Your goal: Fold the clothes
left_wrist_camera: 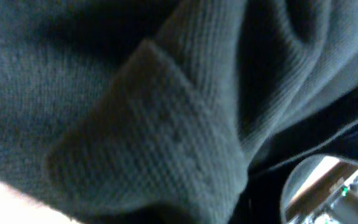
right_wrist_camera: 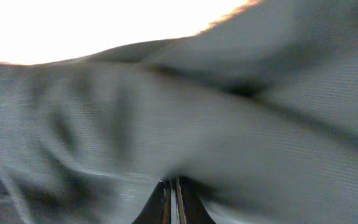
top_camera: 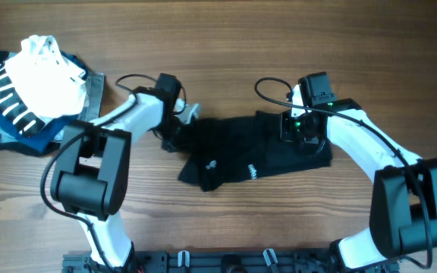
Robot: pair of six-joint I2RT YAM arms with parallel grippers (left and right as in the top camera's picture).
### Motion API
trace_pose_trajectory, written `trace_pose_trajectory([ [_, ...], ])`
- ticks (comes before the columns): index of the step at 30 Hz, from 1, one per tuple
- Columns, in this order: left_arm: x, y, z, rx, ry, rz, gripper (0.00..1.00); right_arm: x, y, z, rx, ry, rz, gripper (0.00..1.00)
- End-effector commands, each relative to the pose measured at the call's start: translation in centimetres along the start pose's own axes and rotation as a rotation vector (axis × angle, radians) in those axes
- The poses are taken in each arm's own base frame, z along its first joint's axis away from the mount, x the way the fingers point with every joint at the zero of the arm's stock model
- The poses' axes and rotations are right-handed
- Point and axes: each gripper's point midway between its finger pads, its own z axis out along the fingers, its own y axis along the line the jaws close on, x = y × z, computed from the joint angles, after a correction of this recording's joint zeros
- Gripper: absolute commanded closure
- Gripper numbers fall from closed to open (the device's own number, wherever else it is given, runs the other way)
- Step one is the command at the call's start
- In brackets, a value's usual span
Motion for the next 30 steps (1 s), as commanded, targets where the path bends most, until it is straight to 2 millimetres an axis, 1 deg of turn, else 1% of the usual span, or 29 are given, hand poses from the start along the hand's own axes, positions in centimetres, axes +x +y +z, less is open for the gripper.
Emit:
trace_pose_trajectory([
  [1, -2.1, 3.0, -7.2, -0.161, -0.131, -0.047, 0.96, -1.3, 1.2, -3.7, -0.040, -0.094, -0.015, 0.96],
  [3, -2.7, 2.6, -10.1, -0.154, -0.184, -0.053, 0.96, -1.7, 1.3, -5.0, -0.048, -0.132, -0.011, 0.96],
  [5, -3.4, 1.3, -12.4, -0.132, -0.247, -0.034, 0.96, -1.9, 1.3, -6.0, -0.052, -0.159, -0.008, 0.96],
  [7, -3.7, -0.3, -13.3, -0.094, -0.279, 0.001, 0.96, -2.0, 1.0, -6.7, -0.052, -0.175, 0.002, 0.96],
  [10, -3.9, -3.9, -13.8, -0.028, -0.326, 0.042, 0.96, -2.0, 0.1, -7.0, -0.043, -0.174, 0.038, 0.96],
  [11, -3.9, -5.2, -13.5, -0.015, -0.331, 0.071, 0.96, -2.0, -0.2, -7.0, -0.040, -0.173, 0.052, 0.96],
  [13, -3.7, -6.7, -12.8, -0.013, -0.324, 0.108, 0.96, -2.0, -0.9, -7.1, -0.028, -0.171, 0.083, 0.96],
  [16, -3.3, -8.8, -11.1, -0.042, -0.313, 0.153, 0.96, -2.1, -1.8, -7.3, -0.005, -0.173, 0.103, 0.96],
  [19, -2.9, -11.7, -9.6, -0.051, -0.320, 0.199, 0.96, -2.0, -2.1, -7.3, 0.001, -0.169, 0.113, 0.96],
  [22, -2.6, -13.5, -8.3, -0.088, -0.341, 0.221, 0.96, -1.8, -2.6, -7.3, 0.026, -0.166, 0.120, 0.96],
  [27, -1.7, -14.6, -6.7, -0.179, -0.355, 0.252, 0.96, -1.5, -2.7, -7.3, 0.033, -0.155, 0.124, 0.96],
  [30, -1.6, -15.7, -5.4, -0.185, -0.357, 0.274, 0.90, -1.4, -3.0, -7.2, 0.049, -0.151, 0.131, 0.96],
])
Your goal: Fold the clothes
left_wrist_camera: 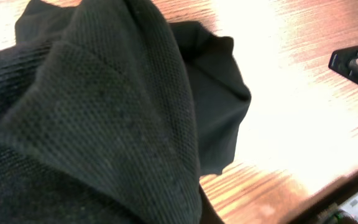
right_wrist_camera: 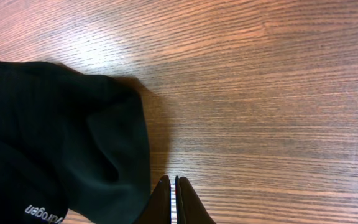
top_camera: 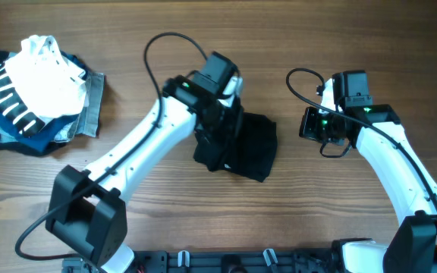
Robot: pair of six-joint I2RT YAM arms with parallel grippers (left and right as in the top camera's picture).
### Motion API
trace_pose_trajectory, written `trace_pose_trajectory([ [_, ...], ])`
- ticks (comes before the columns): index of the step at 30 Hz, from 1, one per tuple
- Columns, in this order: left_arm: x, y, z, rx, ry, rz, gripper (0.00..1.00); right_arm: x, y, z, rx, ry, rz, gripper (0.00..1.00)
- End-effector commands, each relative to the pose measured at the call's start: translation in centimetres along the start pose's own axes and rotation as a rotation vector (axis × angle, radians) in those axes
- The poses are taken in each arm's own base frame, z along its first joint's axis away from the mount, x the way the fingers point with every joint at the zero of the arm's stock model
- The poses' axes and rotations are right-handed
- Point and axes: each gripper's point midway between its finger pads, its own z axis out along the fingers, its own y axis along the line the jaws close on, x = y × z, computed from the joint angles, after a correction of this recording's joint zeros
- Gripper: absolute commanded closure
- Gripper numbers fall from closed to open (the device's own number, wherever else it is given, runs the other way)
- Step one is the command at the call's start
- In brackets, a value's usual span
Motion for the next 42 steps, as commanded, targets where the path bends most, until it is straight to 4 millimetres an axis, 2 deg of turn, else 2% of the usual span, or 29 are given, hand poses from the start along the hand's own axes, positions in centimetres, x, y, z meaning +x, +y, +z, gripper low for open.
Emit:
trace_pose_trajectory([
  [1, -0.5, -1.4, 1.1, -0.036, -0.036, 0.002, 0.90, -0.6, -0.6, -0.6, 0.039, -0.028, 0.018, 0.96],
  [5, -0.1, -2.8, 3.4, -0.029, -0.020, 0.004, 0.89, -0.3, -0.9, -0.6, 0.058, -0.017, 0.038, 0.96],
  [6, 0.1, -3.0, 4.2, -0.029, -0.009, 0.010, 0.80, -0.2, -1.0, -0.6, 0.059, -0.014, 0.039, 0.96],
  [7, 0.3, -3.1, 4.8, -0.032, 0.001, 0.014, 0.61, -0.2, -1.0, -0.6, 0.059, -0.012, 0.040, 0.96],
  [11, 0.6, -2.7, 5.5, -0.044, 0.022, 0.009, 0.53, -0.1, -1.0, -0.6, 0.060, -0.010, 0.038, 0.96],
  [14, -0.1, -1.7, 4.4, -0.049, 0.008, -0.020, 0.49, -0.2, -1.0, -0.6, 0.059, -0.012, 0.036, 0.95],
  [17, -0.7, 0.0, 2.0, -0.064, 0.004, -0.076, 0.47, -0.2, -0.3, -0.6, 0.023, -0.008, -0.025, 0.95],
  [19, -0.9, 1.2, 0.5, -0.075, -0.002, -0.107, 0.44, -0.1, 1.4, -0.7, -0.077, -0.001, -0.118, 0.92],
  [23, -1.4, 3.6, -1.6, -0.091, -0.023, -0.174, 0.41, 0.3, 6.4, -1.7, -0.358, -0.003, -0.287, 0.85],
  [25, -1.6, 4.5, -2.3, -0.083, -0.027, -0.204, 0.41, 0.2, 7.4, -1.8, -0.398, -0.015, -0.311, 0.83],
  [27, -1.6, 5.2, -2.8, -0.081, -0.026, -0.229, 0.49, 0.3, 8.4, -1.9, -0.421, -0.022, -0.342, 0.83],
  [31, -1.4, 6.2, -2.6, -0.098, -0.006, -0.189, 0.80, 0.2, 11.2, -2.1, -0.495, -0.056, -0.418, 0.83],
  [32, -1.3, 6.2, -2.4, -0.099, -0.001, -0.178, 0.93, 0.0, 11.9, -1.9, -0.495, -0.072, -0.427, 0.83],
  [33, -1.3, 6.3, -2.2, -0.099, 0.000, -0.176, 0.96, -0.2, 12.2, -1.7, -0.487, -0.080, -0.423, 0.84],
  [35, -0.9, 6.4, -1.8, -0.103, 0.016, -0.166, 0.96, -0.1, 13.5, -1.0, -0.489, -0.091, -0.455, 0.88],
  [39, 0.4, 7.0, -0.9, -0.116, 0.061, -0.163, 0.96, 0.4, 15.0, 1.0, -0.488, -0.086, -0.512, 0.88],
  [41, 0.9, 7.2, -0.6, -0.120, 0.074, -0.166, 0.96, -0.1, 14.0, 2.9, -0.408, -0.080, -0.473, 0.88],
  [42, 1.0, 7.2, -0.5, -0.116, 0.079, -0.167, 0.96, -0.5, 12.8, 4.0, -0.339, -0.076, -0.423, 0.88],
])
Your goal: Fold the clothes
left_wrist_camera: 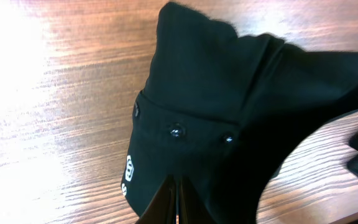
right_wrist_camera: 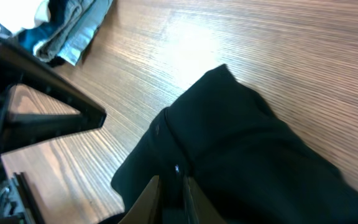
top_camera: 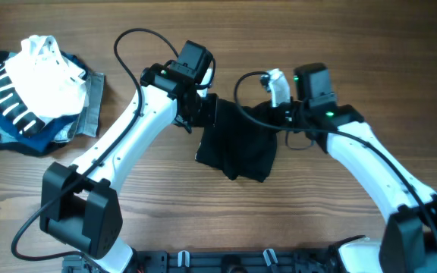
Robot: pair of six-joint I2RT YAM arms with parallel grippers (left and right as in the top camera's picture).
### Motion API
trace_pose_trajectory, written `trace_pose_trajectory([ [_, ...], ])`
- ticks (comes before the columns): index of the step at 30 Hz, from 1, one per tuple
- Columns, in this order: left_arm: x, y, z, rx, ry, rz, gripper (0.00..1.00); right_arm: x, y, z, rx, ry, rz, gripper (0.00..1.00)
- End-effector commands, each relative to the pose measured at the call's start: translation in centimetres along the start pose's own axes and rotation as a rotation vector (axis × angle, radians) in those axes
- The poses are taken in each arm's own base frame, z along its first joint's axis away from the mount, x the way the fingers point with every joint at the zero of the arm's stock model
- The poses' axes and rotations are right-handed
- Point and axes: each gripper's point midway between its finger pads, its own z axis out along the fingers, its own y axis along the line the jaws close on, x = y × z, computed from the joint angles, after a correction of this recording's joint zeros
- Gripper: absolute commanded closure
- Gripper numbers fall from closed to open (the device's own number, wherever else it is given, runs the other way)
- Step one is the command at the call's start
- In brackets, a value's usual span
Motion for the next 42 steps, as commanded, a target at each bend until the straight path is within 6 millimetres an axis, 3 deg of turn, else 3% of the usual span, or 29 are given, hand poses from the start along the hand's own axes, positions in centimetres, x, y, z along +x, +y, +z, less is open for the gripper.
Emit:
trace_pose_trajectory([
  [1, 1.3, 0.5, 1.2, -0.002, 0.054, 0.018, 0.96, 1.3, -5.0, 1.9, 0.224, 0.046, 0.143, 0.88],
  [3, 1.5, 0.3, 1.3, 0.000, 0.060, 0.021, 0.96, 3.1, -8.5, 1.3, 0.395, 0.077, 0.294, 0.90],
  [5, 1.7, 0.1, 1.5, 0.002, 0.060, 0.030, 0.96, 5.4, -10.5, -0.1, 0.503, 0.117, 0.479, 0.94],
  [9, 2.1, -1.6, 2.7, 0.037, 0.048, 0.076, 0.96, 6.8, -11.3, -3.2, 0.533, 0.153, 0.571, 0.96],
  [13, 2.9, -4.6, 4.2, 0.127, 0.029, 0.139, 0.96, 4.8, -9.8, -5.9, 0.454, 0.093, 0.437, 0.94],
  [20, 5.8, -12.0, 6.2, 0.309, 0.038, 0.303, 0.95, 2.2, -7.6, -9.2, 0.445, -0.040, 0.352, 0.89],
  [23, 7.4, -12.7, 6.5, 0.299, 0.065, 0.351, 0.96, 2.0, -6.9, -9.3, 0.420, -0.045, 0.333, 0.89],
  [26, 6.8, -10.7, 6.0, 0.202, 0.052, 0.324, 0.96, 2.0, -5.6, -8.6, 0.329, -0.020, 0.276, 0.89],
  [29, 5.0, -7.2, 3.9, 0.088, 0.015, 0.257, 0.96, 2.0, -3.9, -7.9, 0.228, 0.000, 0.211, 0.89],
  [32, 2.8, -4.6, 0.8, 0.060, -0.048, 0.181, 0.83, 1.8, -1.6, -7.1, 0.125, 0.010, 0.109, 0.89],
  [34, 1.1, -3.3, -1.7, 0.097, -0.114, 0.124, 0.64, 1.5, -0.8, -6.6, 0.112, 0.007, 0.076, 0.89],
  [38, -0.7, -1.7, -5.1, 0.178, -0.194, 0.052, 0.42, 1.0, 0.1, -6.1, 0.092, -0.006, 0.042, 0.87],
  [41, -1.5, 0.0, -6.1, 0.168, -0.221, 0.006, 0.41, 1.0, 1.8, -5.3, 0.017, 0.003, -0.006, 0.86],
  [42, -1.6, 0.6, -6.1, 0.163, -0.223, -0.009, 0.45, 1.1, 2.1, -5.1, 0.004, 0.013, -0.022, 0.86],
])
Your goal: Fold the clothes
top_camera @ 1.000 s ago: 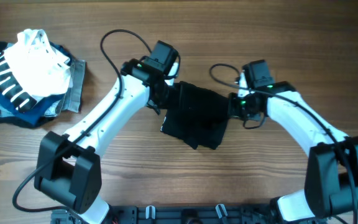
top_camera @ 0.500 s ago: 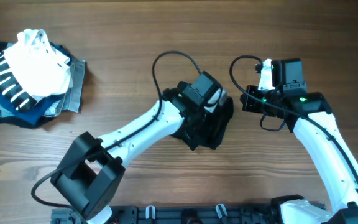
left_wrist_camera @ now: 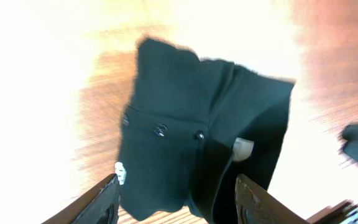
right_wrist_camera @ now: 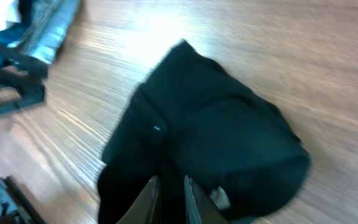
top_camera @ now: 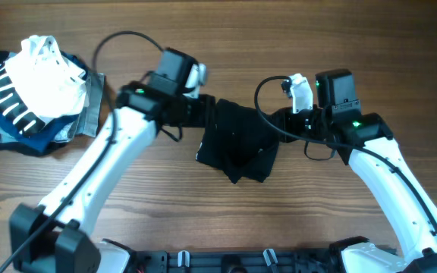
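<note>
A black garment [top_camera: 237, 140] with a buttoned placket lies folded into a compact block at the table's middle; it also shows as garment [left_wrist_camera: 185, 143] and garment [right_wrist_camera: 216, 137]. My left gripper [top_camera: 205, 111] is just off its upper left edge, open wide, fingers [left_wrist_camera: 107, 199] far apart with nothing between them. My right gripper [top_camera: 281, 125] is at the garment's right edge. Its fingers [right_wrist_camera: 151, 193] stand only a little apart, with dark cloth behind the gap. A small white label [right_wrist_camera: 219, 198] peeks from the fold.
A pile of other clothes [top_camera: 33, 83], white, striped and denim, lies at the far left of the wooden table [top_camera: 317, 220]. The arm bases and a rail run along the front edge.
My left gripper was shut at the garment's placket edge; now it is open wide and slightly further left. My right gripper has drawn back to the right. The garment lies much the same.
At first the garment lay spread wide, with both grippers buried in cloth at its two ends. Then its left part was over the right, held by my left gripper, the right gripper shut and clear. Later both were at the folded block's top; now both stand at its sides.
</note>
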Robot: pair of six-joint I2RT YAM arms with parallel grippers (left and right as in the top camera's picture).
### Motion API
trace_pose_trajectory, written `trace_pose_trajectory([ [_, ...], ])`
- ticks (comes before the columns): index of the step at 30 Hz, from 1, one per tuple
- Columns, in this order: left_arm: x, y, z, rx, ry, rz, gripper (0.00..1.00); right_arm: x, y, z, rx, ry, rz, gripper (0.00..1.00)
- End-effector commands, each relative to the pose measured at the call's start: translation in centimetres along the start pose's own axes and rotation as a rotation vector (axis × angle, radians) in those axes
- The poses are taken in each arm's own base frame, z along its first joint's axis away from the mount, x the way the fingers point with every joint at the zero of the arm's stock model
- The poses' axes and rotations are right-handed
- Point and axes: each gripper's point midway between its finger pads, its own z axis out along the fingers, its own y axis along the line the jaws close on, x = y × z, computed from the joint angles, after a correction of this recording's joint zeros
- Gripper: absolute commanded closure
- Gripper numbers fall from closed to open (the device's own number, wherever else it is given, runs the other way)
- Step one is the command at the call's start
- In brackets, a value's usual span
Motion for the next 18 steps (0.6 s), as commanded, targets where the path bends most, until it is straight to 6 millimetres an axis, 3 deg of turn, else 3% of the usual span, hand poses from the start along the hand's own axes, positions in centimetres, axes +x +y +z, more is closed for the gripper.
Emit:
trace_pose_trajectory([
  [1, -1.3, 1.4, -1.6, 0.012, -0.038, -0.048, 0.50, 0.6, 2.8, 1.2, -0.119, 0.040, -0.098, 0.87],
  [3, -1.5, 2.5, -1.7, -0.011, -0.040, -0.070, 0.70, 1.4, 3.9, 2.1, -0.157, 0.078, -0.145, 0.94],
  [6, -1.6, 4.0, -1.9, -0.059, -0.046, -0.094, 0.93, 3.6, 6.0, 4.0, -0.243, 0.156, -0.288, 0.96],
  [9, -1.5, 4.7, -2.1, -0.086, -0.045, -0.106, 0.96, 5.1, 5.7, 6.1, -0.202, 0.226, -0.305, 0.96],
  [11, -1.4, 4.7, -2.1, -0.087, -0.042, -0.107, 0.96, 6.2, 2.4, 7.6, -0.015, 0.291, -0.214, 0.96],
  [13, -1.3, 4.8, -2.1, -0.090, -0.036, -0.109, 0.96, 7.9, -3.2, 7.6, 0.295, 0.356, -0.002, 0.96],
  [14, -1.2, 4.9, -2.1, -0.096, -0.035, -0.109, 0.96, 8.9, -5.8, 6.7, 0.449, 0.382, 0.096, 0.96],
  [15, -1.2, 5.1, -2.1, -0.107, -0.035, -0.110, 0.96, 10.6, -9.3, 4.4, 0.677, 0.409, 0.239, 0.96],
  [18, -1.2, 5.1, -2.1, -0.109, -0.038, -0.109, 0.96, 11.9, -12.2, 1.4, 0.841, 0.426, 0.387, 0.96],
])
